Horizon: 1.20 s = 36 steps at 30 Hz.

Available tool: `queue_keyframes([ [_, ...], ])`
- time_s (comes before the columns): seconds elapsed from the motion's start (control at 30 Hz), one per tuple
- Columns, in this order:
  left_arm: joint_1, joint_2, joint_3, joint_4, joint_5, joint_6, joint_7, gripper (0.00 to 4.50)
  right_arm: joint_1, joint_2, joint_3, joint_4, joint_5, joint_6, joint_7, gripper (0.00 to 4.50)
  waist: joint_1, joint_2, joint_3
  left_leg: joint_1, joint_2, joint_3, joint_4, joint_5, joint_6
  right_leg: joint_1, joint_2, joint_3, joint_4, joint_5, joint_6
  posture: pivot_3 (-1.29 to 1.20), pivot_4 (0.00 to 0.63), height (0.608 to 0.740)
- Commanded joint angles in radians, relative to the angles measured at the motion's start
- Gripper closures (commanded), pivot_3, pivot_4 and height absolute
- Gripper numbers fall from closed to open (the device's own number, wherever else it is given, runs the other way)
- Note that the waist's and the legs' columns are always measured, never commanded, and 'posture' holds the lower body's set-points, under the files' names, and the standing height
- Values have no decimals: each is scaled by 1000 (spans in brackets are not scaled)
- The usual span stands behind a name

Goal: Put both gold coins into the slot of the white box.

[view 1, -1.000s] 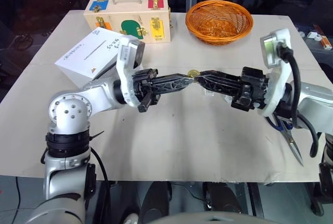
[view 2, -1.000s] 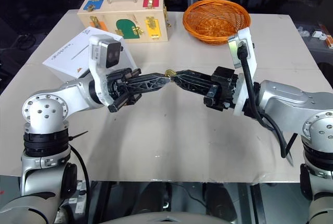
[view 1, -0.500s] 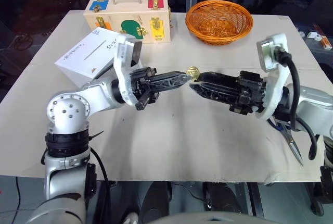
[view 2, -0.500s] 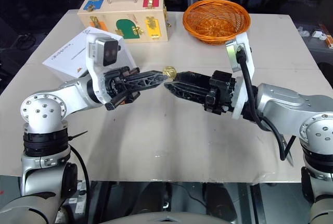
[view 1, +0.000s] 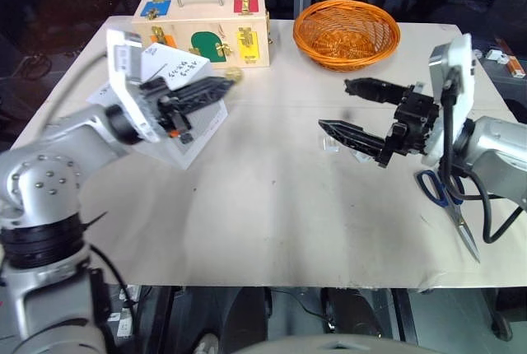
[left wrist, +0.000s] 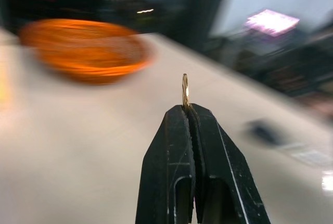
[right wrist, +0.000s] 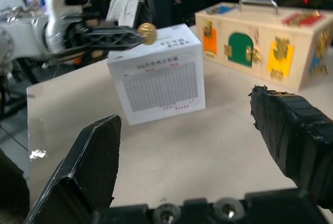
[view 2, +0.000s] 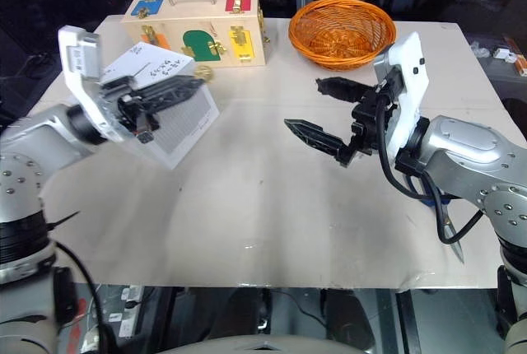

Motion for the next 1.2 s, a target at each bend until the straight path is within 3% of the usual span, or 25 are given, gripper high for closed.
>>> queue_keyframes([
  [0.03, -97, 101, 6, 120, 103, 1, 27, 4500, -62, 66, 8, -5, -29, -57, 53, 70, 3, -1, 1, 0, 0, 0, 0, 0, 0, 0, 0, -1, 0, 0, 0, 0, 150, 726],
  [0.13, -207, 222, -27, 305, 113, 147, -31, 4500, -132, 117, 34, 34, -25, -58, 151, 70, -5, -3, 6, 0, 0, 0, 0, 0, 0, -1, 1, -1, 1, 0, 0, 0, 150, 726],
  [0.23, -289, 271, -70, 441, 146, 184, -115, 4500, -180, 154, 59, 76, -43, -73, 257, 70, -5, -4, 8, -1, 0, 2, -1, 0, 0, -2, 0, -1, 0, -1, 0, 0, 150, 726],
  [0.6, -453, 294, -314, 696, 435, 36, -355, 4500, -168, 188, 79, 98, -179, -69, 333, 70, 0, -4, 9, -7, -1, 4, 1, 2, -4, -7, -1, -5, 3, -1, 0, 0, 150, 726],
  [0.9, -436, 276, -352, 715, 553, -23, -438, 4500, -142, 201, 70, 70, -192, -48, 318, 70, -6, -5, 9, -15, -1, 2, 3, 2, -4, -14, -1, -6, 4, -1, 0, 0, 150, 726],
  [1.2, -457, 250, -328, 679, 559, 28, -472, 4500, -137, 203, 72, 65, -198, -33, 315, 70, -5, -5, 9, -15, -1, 2, 4, 2, -4, -14, -2, -7, 5, -1, 0, 0, 150, 726],
])
